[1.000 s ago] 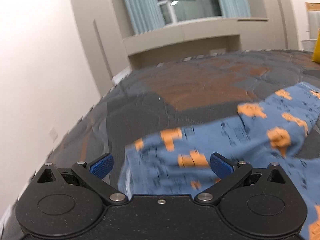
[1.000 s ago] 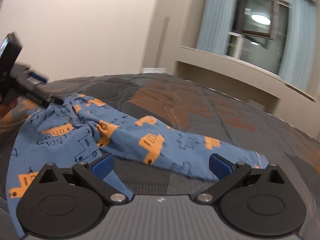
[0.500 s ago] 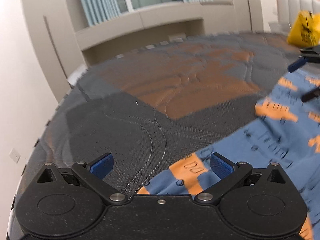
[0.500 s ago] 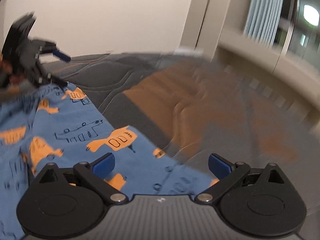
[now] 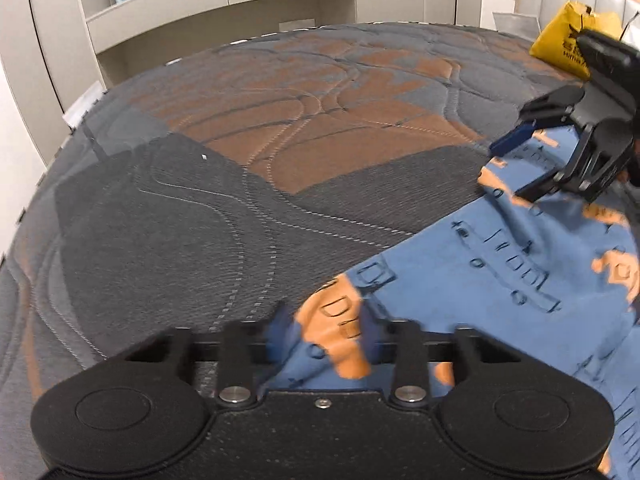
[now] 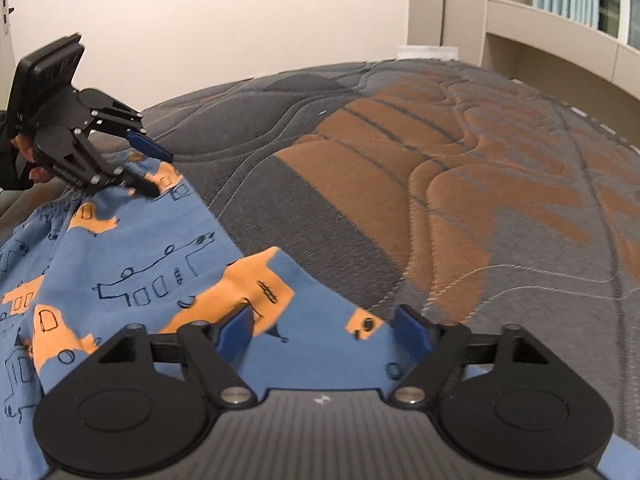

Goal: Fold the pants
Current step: 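Close the left tool on the waistband while the right tool grasps the waistband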

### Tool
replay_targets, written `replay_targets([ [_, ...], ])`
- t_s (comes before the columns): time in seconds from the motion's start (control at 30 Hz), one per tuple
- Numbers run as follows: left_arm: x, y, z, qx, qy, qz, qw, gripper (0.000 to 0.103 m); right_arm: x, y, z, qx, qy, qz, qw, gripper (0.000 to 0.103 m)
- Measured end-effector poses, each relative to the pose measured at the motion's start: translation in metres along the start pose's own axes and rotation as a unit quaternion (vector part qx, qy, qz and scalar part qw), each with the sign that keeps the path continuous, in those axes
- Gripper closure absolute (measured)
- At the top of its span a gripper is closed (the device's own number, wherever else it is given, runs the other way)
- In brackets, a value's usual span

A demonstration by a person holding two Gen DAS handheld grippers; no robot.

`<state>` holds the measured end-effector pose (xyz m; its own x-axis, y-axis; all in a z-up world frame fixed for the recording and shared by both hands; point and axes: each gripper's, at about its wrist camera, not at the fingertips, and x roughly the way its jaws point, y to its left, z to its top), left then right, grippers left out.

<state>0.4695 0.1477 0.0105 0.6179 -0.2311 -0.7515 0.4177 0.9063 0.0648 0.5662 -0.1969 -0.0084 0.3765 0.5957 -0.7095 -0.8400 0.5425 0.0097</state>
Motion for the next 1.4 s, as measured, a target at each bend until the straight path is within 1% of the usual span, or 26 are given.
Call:
replay_targets([
  [0.03, 0.0, -0.004, 0.001, 0.002, 0.0, 0.006, 1.0, 0.084, 0.002, 0.003, 0.0, -0.002, 0.001, -0.001, 1.0, 0.032],
  [0.07, 0.0, -0.008, 0.001, 0.006, 0.002, 0.015, 0.9999, 0.088, 0.003, 0.004, -0.001, 0.001, -0.003, 0.001, 1.0, 0.037],
  [0.1, -0.001, -0.011, 0.0, 0.011, 0.0, 0.021, 0.9997, 0.097, 0.002, 0.004, -0.001, 0.009, -0.006, 0.008, 1.0, 0.047],
  [0.17, -0.006, -0.015, -0.003, 0.015, -0.008, 0.029, 0.9994, 0.099, -0.001, 0.005, -0.003, 0.017, -0.011, 0.006, 1.0, 0.061],
  [0.23, -0.012, -0.018, -0.004, 0.015, -0.018, 0.037, 0.999, 0.1, -0.004, 0.004, -0.003, 0.027, -0.015, -0.007, 0.999, 0.085],
  [0.27, -0.016, -0.019, -0.005, 0.014, -0.025, 0.043, 0.9987, 0.1, -0.006, 0.004, -0.003, 0.032, -0.016, -0.014, 0.999, 0.089],
  [0.3, -0.02, -0.02, -0.005, 0.013, -0.03, 0.05, 0.9982, 0.1, -0.007, 0.005, -0.003, 0.034, -0.016, -0.024, 0.999, 0.093],
  [0.43, -0.038, -0.021, -0.001, 0.012, -0.06, 0.102, 0.9929, 0.1, -0.009, 0.018, 0.002, 0.014, -0.017, -0.06, 0.998, 0.097],
  [0.57, -0.055, -0.015, 0.007, -0.001, -0.091, 0.135, 0.9866, 0.1, -0.02, 0.022, 0.016, 0.001, -0.049, -0.104, 0.993, 0.097],
  [0.6, -0.055, -0.013, 0.008, -0.005, -0.09, 0.139, 0.9861, 0.1, -0.022, 0.022, 0.019, -0.001, -0.058, -0.117, 0.991, 0.098],
  [0.63, -0.052, -0.012, 0.008, -0.009, -0.084, 0.145, 0.9858, 0.1, -0.024, 0.021, 0.022, 0.0, -0.07, -0.126, 0.99, 0.103],
  [0.7, -0.037, -0.009, 0.007, -0.023, -0.057, 0.148, 0.9871, 0.1, -0.021, 0.018, 0.026, 0.011, -0.082, -0.143, 0.986, 0.103],
  [0.77, -0.02, -0.006, 0.005, -0.039, -0.027, 0.145, 0.9882, 0.1, -0.01, 0.014, 0.026, 0.024, -0.073, -0.14, 0.987, 0.103],
  [0.87, -0.006, -0.004, 0.002, -0.048, -0.017, 0.138, 0.9891, 0.099, 0.007, 0.013, 0.025, 0.022, -0.053, -0.125, 0.99, 0.1],
  [0.9, -0.006, -0.003, 0.0, -0.051, -0.019, 0.136, 0.9893, 0.098, 0.01, 0.012, 0.024, 0.02, -0.05, -0.118, 0.991, 0.093],
  [0.93, -0.008, -0.001, -0.001, -0.055, -0.022, 0.131, 0.9896, 0.095, 0.01, 0.01, 0.024, 0.02, -0.051, -0.109, 0.993, 0.08],
  [0.97, -0.01, 0.004, -0.001, -0.059, -0.023, 0.123, 0.9903, 0.092, 0.008, 0.007, 0.023, 0.022, -0.054, -0.103, 0.993, 0.073],
  [1.0, -0.012, 0.009, -0.001, -0.065, -0.025, 0.12, 0.9904, 0.086, 0.006, 0.003, 0.023, 0.025, -0.059, -0.099, 0.993, 0.061],
  [1.03, -0.013, 0.014, -0.002, -0.072, -0.028, 0.119, 0.9899, 0.078, 0.003, -0.003, 0.022, 0.037, -0.066, -0.09, 0.993, 0.054],
  [1.1, -0.02, 0.022, -0.004, -0.09, -0.033, 0.117, 0.9886, 0.067, -0.004, -0.015, 0.019, 0.065, -0.075, -0.074, 0.992, 0.051],
  [1.13, -0.025, 0.024, -0.006, -0.099, -0.038, 0.116, 0.9877, 0.06, -0.006, -0.019, 0.017, 0.081, -0.08, -0.074, 0.991, 0.05],
  [1.17, -0.031, 0.027, -0.01, -0.105, -0.043, 0.113, 0.9871, 0.058, -0.008, -0.023, 0.015, 0.092, -0.083, -0.077, 0.989, 0.05],
  [1.23, -0.041, 0.029, -0.018, -0.111, -0.048, 0.112, 0.9863, 0.047, -0.009, -0.025, 0.009, 0.095, -0.078, -0.077, 0.989, 0.045],
  [1.27, -0.046, 0.029, -0.022, -0.11, -0.05, 0.11, 0.9865, 0.045, -0.008, -0.024, 0.007, 0.09, -0.071, -0.078, 0.99, 0.043],
  [1.3, -0.047, 0.03, -0.024, -0.105, -0.05, 0.11, 0.987, 0.042, -0.005, -0.023, 0.005, 0.084, -0.063, -0.078, 0.991, 0.037],
  [1.4, -0.046, 0.033, -0.025, -0.087, -0.046, 0.123, 0.9875, 0.038, 0.001, -0.02, 0.003, 0.08, -0.05, -0.073, 0.993, 0.033],
])
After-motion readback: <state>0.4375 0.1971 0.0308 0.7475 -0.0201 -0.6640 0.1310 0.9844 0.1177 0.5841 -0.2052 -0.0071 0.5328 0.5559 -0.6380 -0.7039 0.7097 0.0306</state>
